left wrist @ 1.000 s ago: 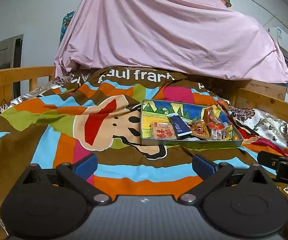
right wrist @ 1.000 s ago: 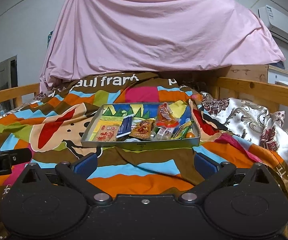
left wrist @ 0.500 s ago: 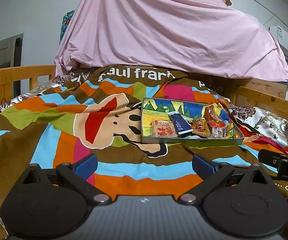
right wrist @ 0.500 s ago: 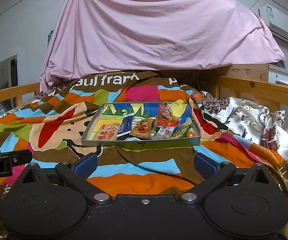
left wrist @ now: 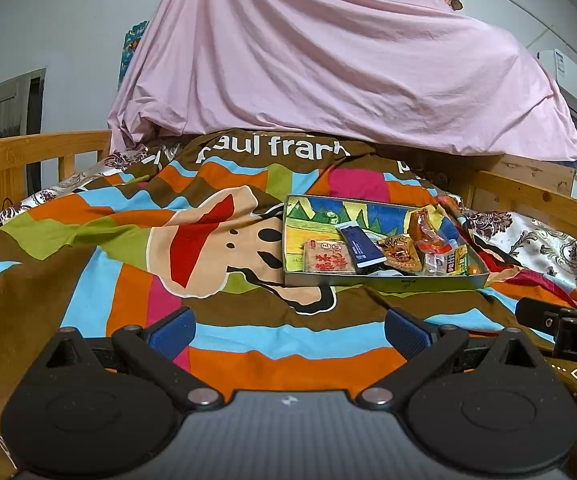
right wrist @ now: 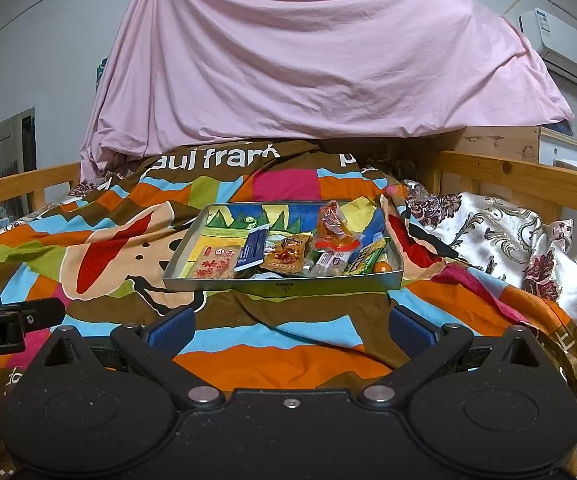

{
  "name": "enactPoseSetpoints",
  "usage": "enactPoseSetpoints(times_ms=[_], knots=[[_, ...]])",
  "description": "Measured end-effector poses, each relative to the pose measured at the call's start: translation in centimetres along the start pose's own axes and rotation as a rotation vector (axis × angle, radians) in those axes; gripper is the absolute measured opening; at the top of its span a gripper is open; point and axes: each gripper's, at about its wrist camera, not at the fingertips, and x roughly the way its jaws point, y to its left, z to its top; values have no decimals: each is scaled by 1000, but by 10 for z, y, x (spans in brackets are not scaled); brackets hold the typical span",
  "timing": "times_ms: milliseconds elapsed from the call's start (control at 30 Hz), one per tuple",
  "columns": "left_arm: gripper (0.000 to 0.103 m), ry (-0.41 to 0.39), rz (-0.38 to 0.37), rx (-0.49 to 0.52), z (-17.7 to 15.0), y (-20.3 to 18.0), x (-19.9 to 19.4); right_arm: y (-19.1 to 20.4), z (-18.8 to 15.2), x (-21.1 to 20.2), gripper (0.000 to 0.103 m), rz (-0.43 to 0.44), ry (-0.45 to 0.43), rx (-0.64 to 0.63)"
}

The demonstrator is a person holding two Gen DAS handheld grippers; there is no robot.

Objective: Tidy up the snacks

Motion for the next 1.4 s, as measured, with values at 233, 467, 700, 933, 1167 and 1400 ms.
enactPoseSetpoints(times_ms=[233, 467, 700, 933, 1167, 1400], knots=[[103, 1, 0, 1, 0, 0, 0, 0, 0, 0, 102, 0, 1, 0], [103, 0, 0, 1, 0, 0, 0, 0, 0, 0, 102, 0, 1, 0], [103, 3, 1, 0, 0, -1, 0, 0, 1, 0, 102, -1, 2, 0], [103, 4, 0, 0, -1, 2, 1, 1, 1, 1, 102, -1, 4, -1], [103, 7, 1, -5, -1, 2, 1, 1, 1, 0, 102, -2, 3, 0], [103, 8, -2, -5, -2, 4, 2, 1, 1, 1, 102, -1, 4, -1]])
